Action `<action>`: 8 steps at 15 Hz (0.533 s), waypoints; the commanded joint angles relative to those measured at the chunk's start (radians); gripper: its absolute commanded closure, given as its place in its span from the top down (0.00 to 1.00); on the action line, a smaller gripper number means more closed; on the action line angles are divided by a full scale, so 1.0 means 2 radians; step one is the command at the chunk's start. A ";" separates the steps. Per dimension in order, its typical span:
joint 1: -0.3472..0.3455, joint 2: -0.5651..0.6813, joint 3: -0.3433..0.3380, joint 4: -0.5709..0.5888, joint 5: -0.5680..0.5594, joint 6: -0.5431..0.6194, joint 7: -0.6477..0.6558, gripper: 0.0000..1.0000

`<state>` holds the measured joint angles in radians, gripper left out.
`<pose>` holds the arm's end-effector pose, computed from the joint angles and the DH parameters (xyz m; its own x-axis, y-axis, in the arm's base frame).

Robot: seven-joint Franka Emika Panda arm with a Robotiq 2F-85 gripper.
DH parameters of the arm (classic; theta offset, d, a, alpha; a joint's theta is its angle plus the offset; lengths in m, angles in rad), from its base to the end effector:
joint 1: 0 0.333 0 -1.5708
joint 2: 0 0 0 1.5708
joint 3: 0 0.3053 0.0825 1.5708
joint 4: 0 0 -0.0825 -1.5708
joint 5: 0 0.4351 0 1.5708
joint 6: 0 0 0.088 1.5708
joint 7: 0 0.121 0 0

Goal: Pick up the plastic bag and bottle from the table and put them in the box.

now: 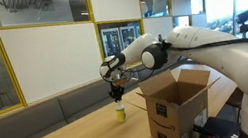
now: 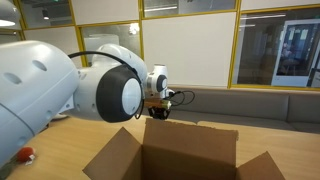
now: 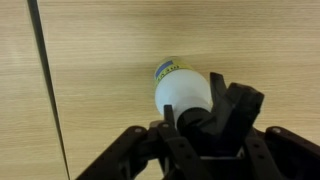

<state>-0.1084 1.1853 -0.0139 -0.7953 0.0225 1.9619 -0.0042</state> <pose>0.8262 -0.0949 0.1511 0.9928 -0.1180 -0.0186 -0.1181 -0.9930 -0.0078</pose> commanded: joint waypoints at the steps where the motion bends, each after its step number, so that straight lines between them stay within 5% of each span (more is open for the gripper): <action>1: 0.003 -0.018 0.000 0.021 -0.002 -0.034 -0.002 0.19; 8: 0.020 -0.110 -0.013 -0.002 -0.023 -0.058 0.004 0.19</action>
<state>-0.0883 1.0786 -0.0220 -0.7680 0.0024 1.8979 -0.0038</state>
